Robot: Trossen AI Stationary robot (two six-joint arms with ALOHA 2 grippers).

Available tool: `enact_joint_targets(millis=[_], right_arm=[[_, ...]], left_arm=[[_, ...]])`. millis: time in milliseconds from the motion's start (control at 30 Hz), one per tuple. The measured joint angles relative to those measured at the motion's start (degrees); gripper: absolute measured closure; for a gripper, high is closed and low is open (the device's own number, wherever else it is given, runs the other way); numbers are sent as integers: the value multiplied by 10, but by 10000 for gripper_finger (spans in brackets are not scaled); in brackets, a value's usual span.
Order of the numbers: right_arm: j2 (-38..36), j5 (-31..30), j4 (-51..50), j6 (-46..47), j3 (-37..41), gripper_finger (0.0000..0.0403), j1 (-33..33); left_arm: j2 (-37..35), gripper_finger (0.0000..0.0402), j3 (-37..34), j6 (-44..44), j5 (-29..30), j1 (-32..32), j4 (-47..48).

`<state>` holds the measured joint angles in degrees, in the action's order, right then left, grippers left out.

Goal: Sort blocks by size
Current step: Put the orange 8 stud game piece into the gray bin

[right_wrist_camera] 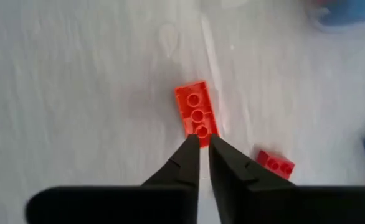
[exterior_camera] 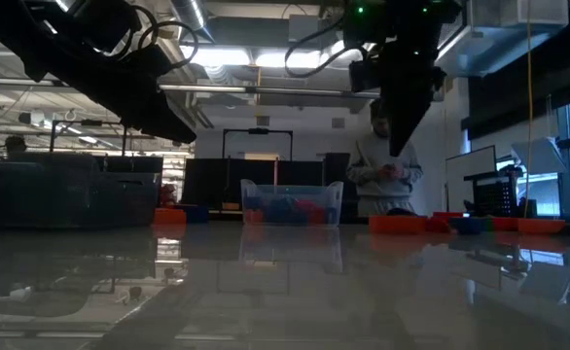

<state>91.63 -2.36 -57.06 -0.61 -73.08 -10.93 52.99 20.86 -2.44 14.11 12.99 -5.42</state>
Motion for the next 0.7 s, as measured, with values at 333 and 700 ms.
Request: enact_joint_targets(millis=[333, 700], right_arm=[[39, -12, 6, 65, 0, 231, 5], [147, -46, 49, -55, 0, 100, 4]], left_arm=[[0, 167, 0, -2, 0, 0, 3], [0, 167, 0, 0, 0, 0, 1]])
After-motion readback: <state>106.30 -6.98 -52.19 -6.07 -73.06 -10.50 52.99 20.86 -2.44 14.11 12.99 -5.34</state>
